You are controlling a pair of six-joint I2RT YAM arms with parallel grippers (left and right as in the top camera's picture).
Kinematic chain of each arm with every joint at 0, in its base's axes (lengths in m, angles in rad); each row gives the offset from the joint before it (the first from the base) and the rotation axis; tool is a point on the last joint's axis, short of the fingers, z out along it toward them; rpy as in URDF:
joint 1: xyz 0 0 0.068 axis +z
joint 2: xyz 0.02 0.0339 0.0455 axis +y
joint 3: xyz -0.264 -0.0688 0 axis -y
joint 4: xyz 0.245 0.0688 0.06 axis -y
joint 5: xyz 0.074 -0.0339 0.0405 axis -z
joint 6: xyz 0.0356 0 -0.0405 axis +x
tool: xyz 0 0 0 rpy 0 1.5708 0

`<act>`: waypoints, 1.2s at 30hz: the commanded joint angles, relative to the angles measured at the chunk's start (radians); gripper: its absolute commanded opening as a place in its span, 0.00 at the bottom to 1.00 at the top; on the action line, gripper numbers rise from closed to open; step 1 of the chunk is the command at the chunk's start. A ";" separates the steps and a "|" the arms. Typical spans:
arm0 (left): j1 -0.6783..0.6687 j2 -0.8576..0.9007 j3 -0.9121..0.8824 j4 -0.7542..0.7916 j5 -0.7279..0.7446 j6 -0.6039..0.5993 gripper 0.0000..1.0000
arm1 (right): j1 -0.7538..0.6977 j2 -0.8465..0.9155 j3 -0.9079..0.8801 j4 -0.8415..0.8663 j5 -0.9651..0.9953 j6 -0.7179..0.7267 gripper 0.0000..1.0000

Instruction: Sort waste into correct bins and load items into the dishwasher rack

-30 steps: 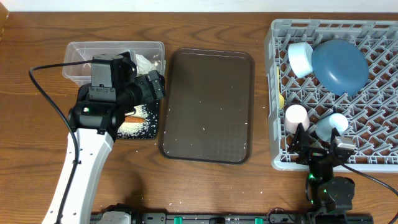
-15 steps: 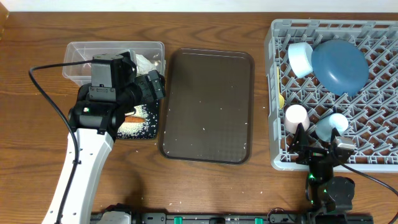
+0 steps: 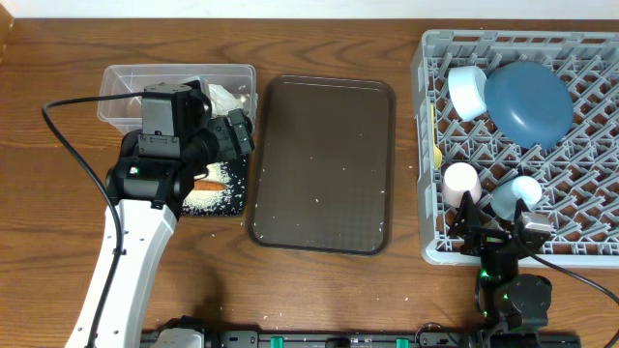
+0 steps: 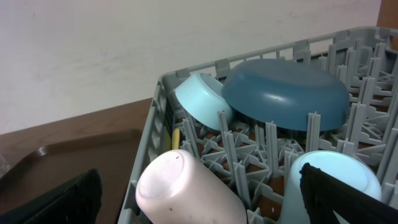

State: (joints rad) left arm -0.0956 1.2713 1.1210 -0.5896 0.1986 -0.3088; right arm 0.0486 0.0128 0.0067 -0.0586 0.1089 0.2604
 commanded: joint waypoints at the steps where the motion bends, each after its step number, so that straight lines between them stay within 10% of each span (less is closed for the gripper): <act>1: 0.000 -0.023 -0.045 -0.007 -0.039 0.024 0.95 | -0.016 -0.008 -0.001 -0.004 0.007 0.013 0.99; 13: 0.017 -0.448 -0.415 0.038 -0.163 0.110 0.95 | -0.016 -0.008 -0.001 -0.004 0.007 0.013 0.99; 25: 0.113 -1.083 -1.005 0.593 -0.161 0.264 0.95 | -0.016 -0.008 -0.001 -0.004 0.007 0.013 0.99; 36: 0.113 -1.218 -1.117 0.619 -0.163 0.322 0.95 | -0.016 -0.008 -0.001 -0.004 0.007 0.013 0.99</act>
State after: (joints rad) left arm 0.0124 0.0673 0.0101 0.0193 0.0448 -0.0250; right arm 0.0490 0.0120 0.0067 -0.0593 0.1089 0.2604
